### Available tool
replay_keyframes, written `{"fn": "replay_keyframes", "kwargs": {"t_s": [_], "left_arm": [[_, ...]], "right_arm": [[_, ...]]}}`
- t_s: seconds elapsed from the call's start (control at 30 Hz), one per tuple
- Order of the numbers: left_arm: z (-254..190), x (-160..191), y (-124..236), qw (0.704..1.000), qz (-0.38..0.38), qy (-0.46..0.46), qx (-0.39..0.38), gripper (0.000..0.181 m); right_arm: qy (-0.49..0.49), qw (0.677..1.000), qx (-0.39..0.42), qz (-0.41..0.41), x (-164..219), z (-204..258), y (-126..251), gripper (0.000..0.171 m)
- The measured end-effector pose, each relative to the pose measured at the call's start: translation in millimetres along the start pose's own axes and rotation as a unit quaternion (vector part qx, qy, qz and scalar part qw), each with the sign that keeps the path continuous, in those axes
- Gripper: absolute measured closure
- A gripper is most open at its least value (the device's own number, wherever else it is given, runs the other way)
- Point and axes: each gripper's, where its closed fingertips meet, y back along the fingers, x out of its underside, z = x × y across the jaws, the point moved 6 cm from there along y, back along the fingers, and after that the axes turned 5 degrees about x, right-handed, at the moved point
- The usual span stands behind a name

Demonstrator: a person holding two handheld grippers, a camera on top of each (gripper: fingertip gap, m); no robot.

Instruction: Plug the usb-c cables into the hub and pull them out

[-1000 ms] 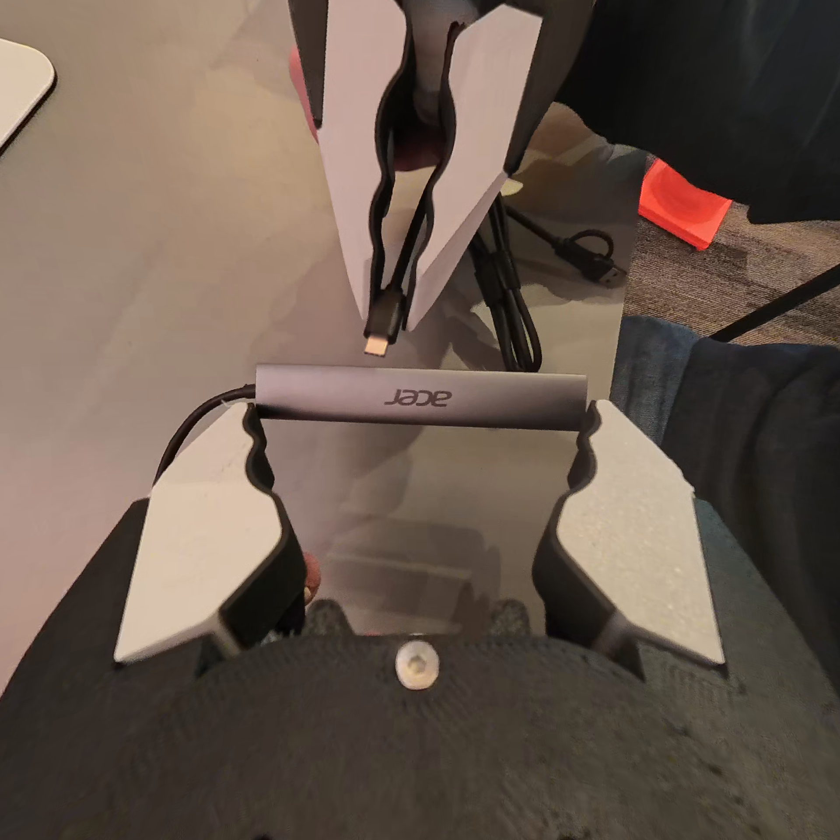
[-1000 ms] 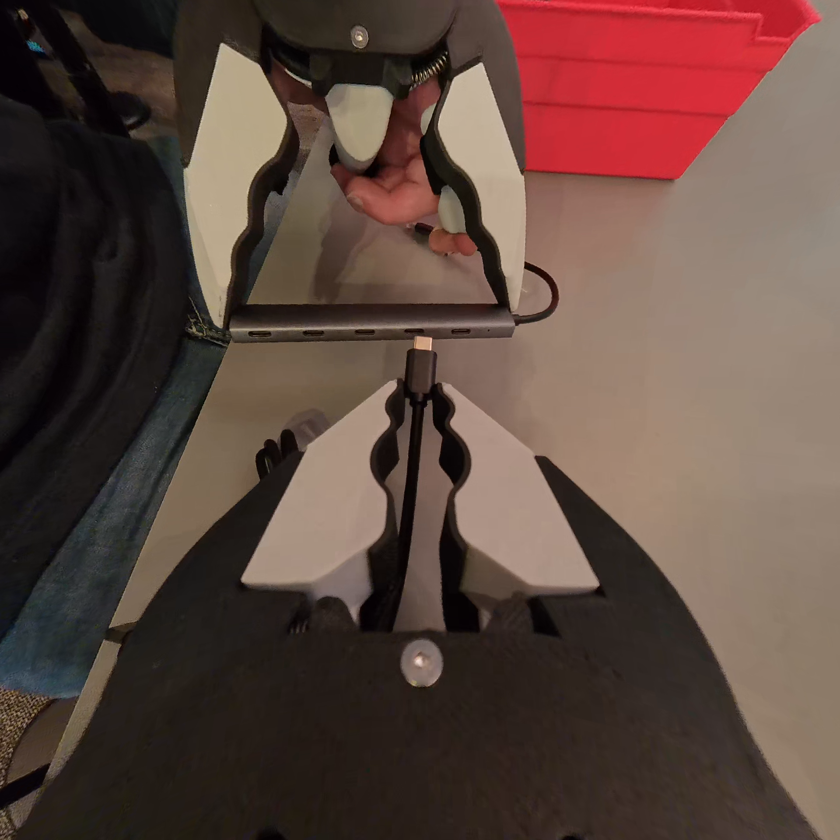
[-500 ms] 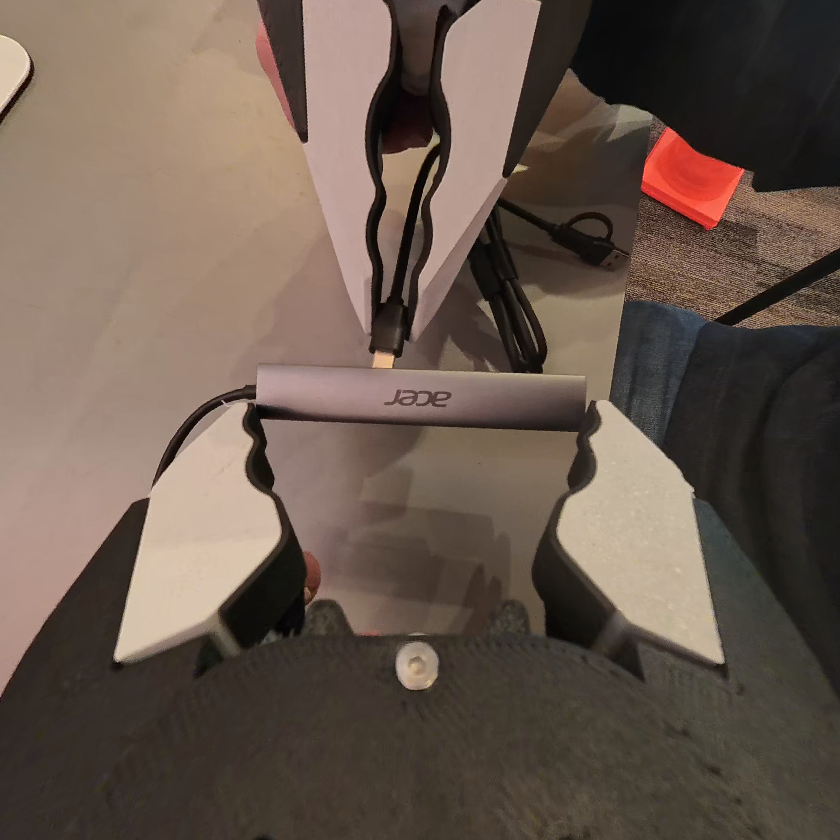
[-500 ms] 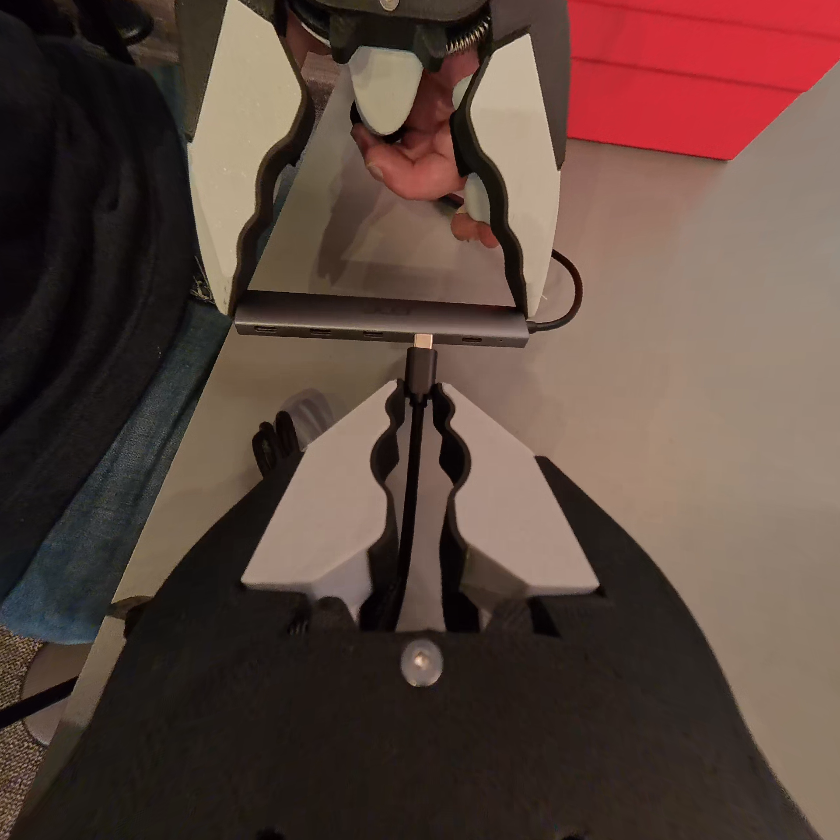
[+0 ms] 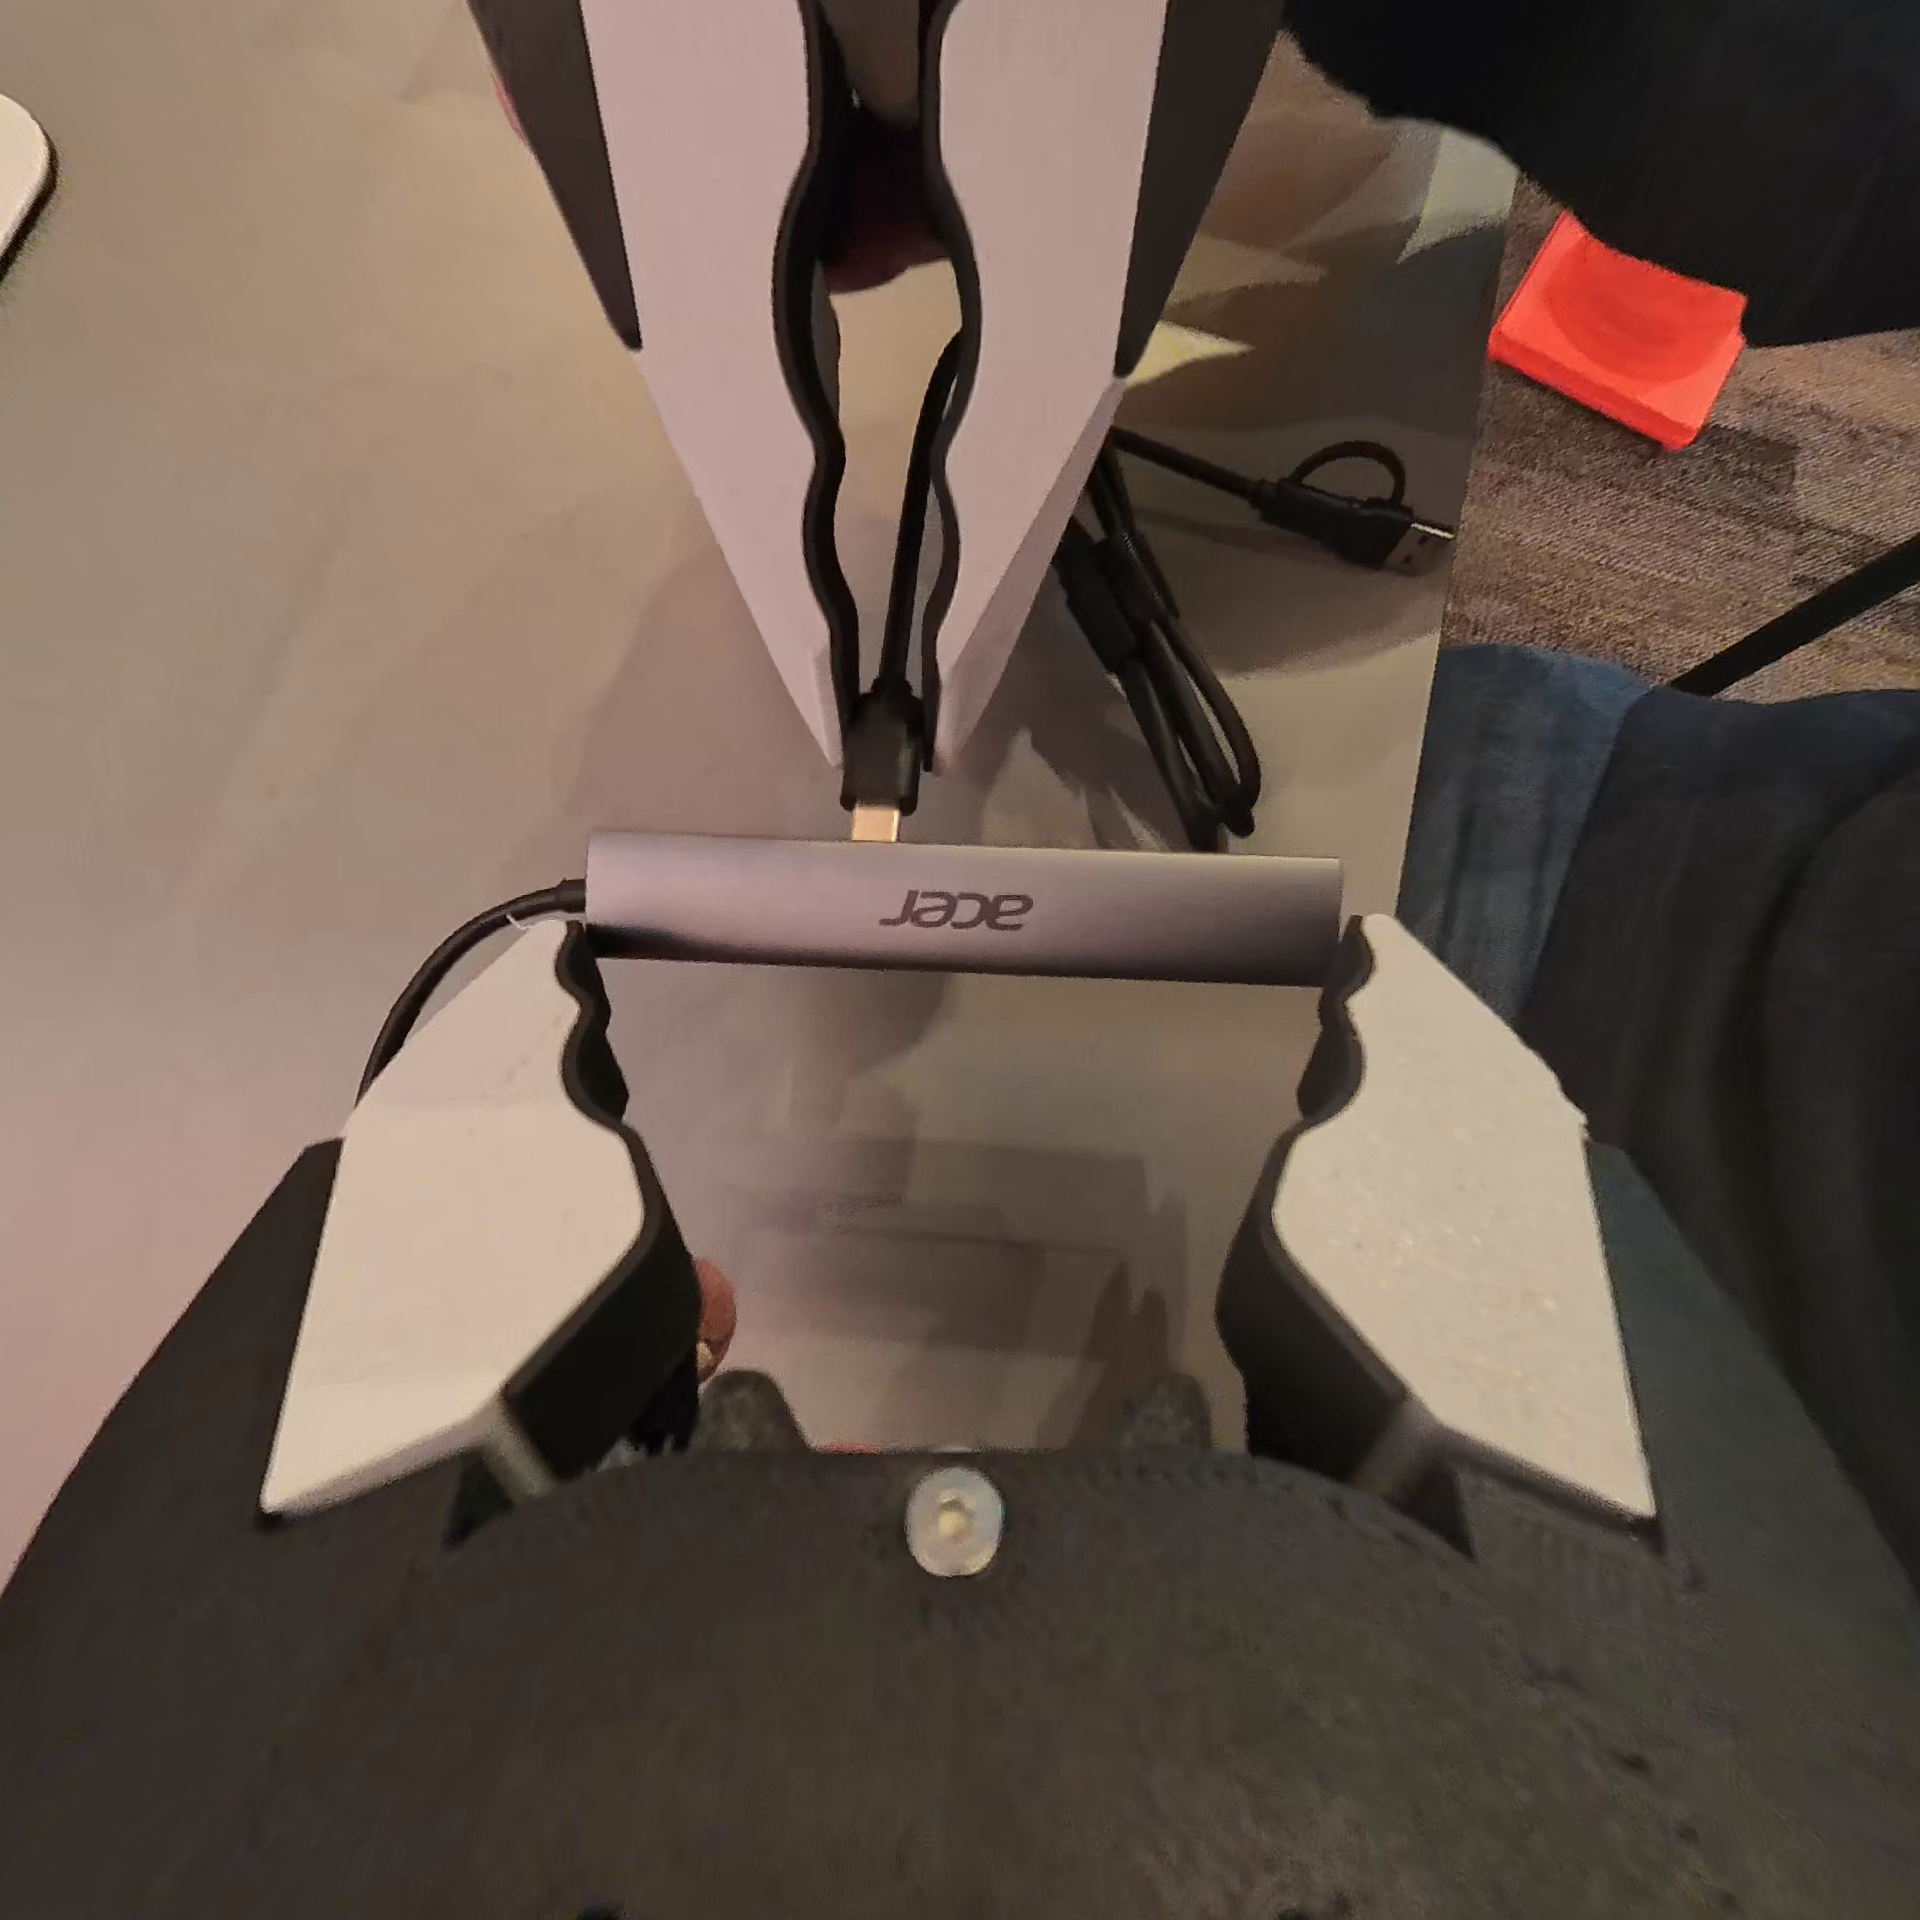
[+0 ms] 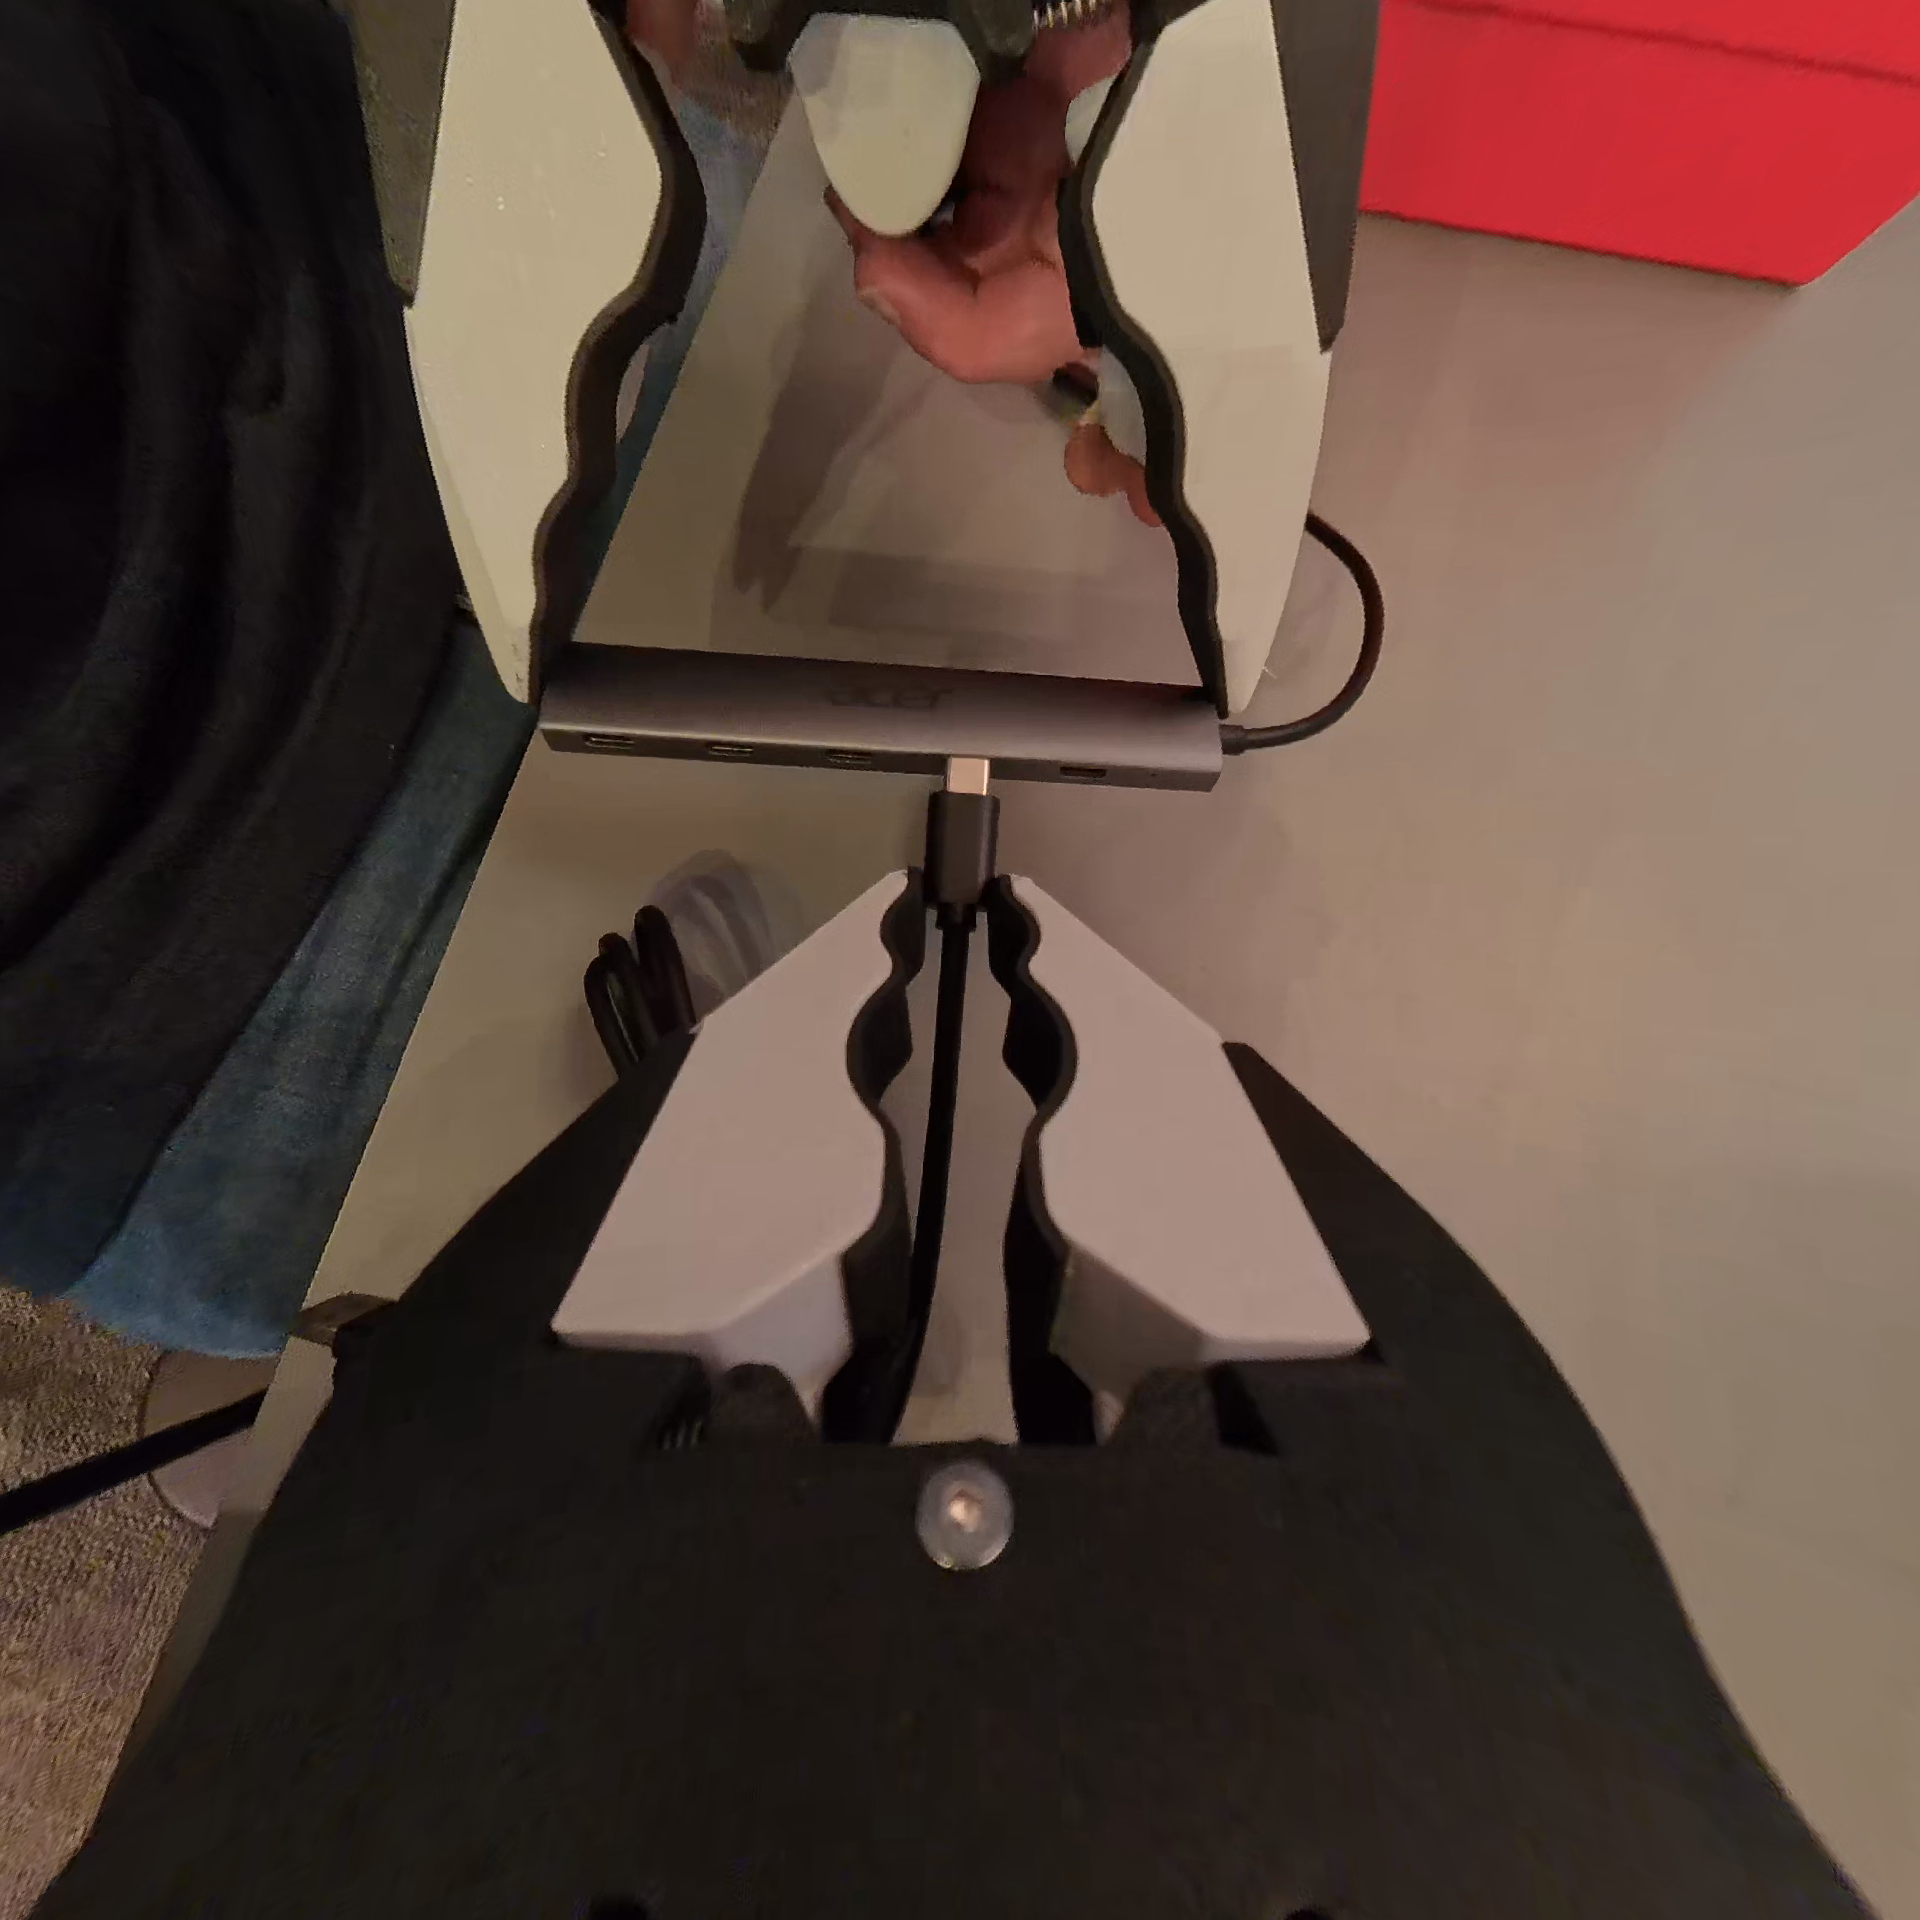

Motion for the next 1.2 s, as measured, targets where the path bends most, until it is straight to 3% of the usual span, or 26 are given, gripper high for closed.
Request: {"fn": "replay_keyframes", "kwargs": {"t_s": [0.5,0.73,0.97,1.2], "left_arm": [[-4.2,5.3,-7.8,0.997,0.056,-0.035,-0.03,0.054],[-2.0,0.4,-0.7,1.0,0.004,-0.013,-0.021,0.054],[-0.8,-7.6,5.7,0.999,-0.049,-0.003,-0.017,0.054],[-1.0,-13.1,10.2,0.996,-0.09,0.001,-0.016,0.054]], "right_arm": [[0.035,0.993,0.015,0.111,-8.6,5.2,-7.2,0.162],[0.013,1.0,0.016,-0.02,-2.7,1.3,-0.1,0.162],[-0.015,0.987,0.034,-0.159,-1.0,0.1,11.7,0.162],[-0.031,0.973,0.041,-0.225,0.6,-0.1,16.3,0.162]]}}
